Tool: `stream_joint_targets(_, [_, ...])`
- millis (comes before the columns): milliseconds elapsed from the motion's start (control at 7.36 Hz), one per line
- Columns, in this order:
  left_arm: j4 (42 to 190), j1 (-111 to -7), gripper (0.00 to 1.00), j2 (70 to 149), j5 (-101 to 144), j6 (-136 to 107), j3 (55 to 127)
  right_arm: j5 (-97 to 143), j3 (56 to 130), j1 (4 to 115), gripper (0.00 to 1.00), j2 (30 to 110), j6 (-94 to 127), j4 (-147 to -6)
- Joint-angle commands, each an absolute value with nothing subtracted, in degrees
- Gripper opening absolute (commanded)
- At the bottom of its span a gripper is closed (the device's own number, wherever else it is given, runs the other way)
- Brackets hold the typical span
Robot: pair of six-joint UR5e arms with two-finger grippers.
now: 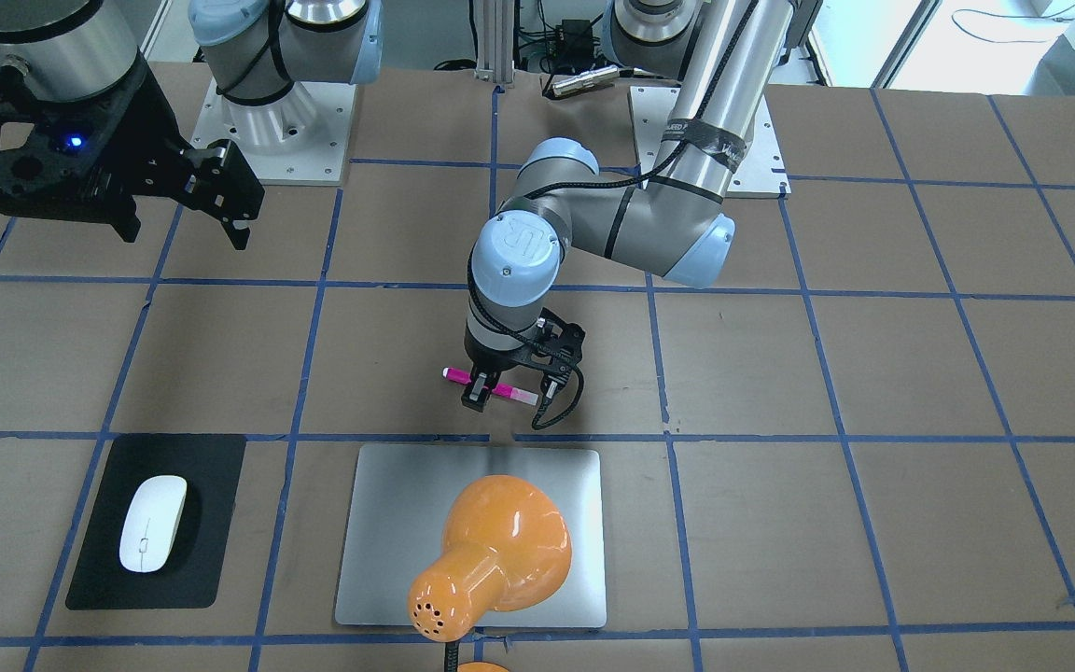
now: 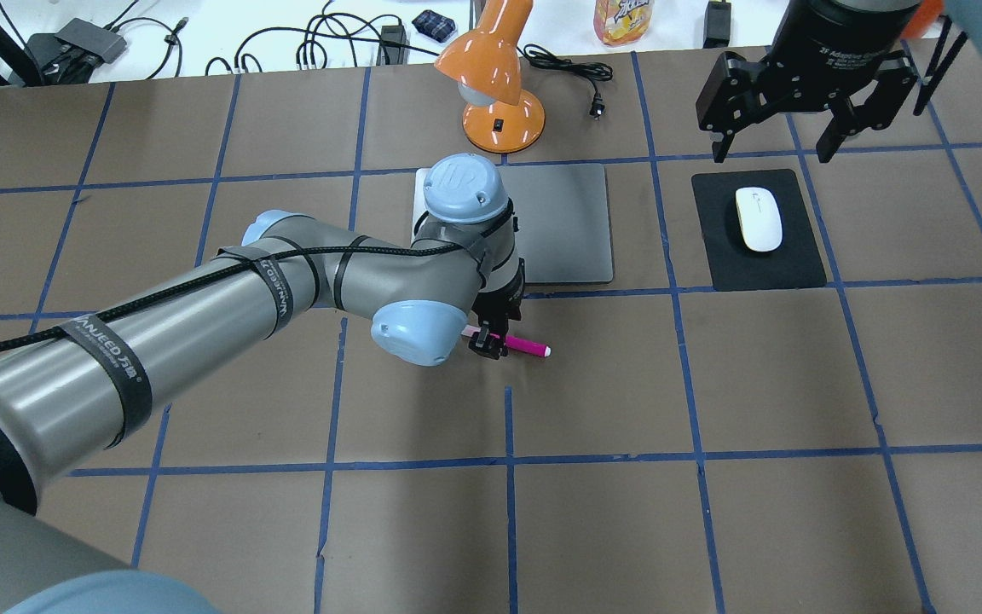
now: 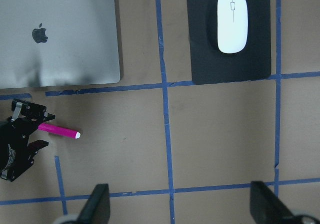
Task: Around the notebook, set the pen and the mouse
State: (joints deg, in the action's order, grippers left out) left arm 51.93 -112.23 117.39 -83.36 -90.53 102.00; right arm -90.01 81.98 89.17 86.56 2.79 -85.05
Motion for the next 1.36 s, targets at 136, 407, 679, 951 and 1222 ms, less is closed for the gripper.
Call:
stream_joint_targets(136, [53.3, -107.2, 1.00, 114.6, -83.7, -71.3, 101.6, -88.0, 81.6, 89.2, 1.00, 86.0, 2.8, -85.3])
stream_joint_targets(407, [53.5, -100.8, 1.00, 112.1, -83.8, -50.7, 101.5, -88.6, 81.7, 89.2, 1.00, 86.1, 2.8, -84.5])
stream_joint_targets(679, [57.6, -92.6, 1.00, 109.2, -83.8, -35.0, 101.4, -88.6, 82.3, 89.1, 1.00, 86.1, 2.8, -84.5])
stream_joint_targets(951, [62.7, -87.9, 1.00, 105.1, -84.3, -16.9, 99.2, -88.6, 82.5, 89.1, 1.00, 86.1, 2.6, -85.0])
stream_joint_targets(1222, [71.1, -85.2, 1.00, 101.4, -90.4, -8.7, 96.3, -88.8, 82.5, 89.1, 1.00, 86.1, 2.5, -85.0])
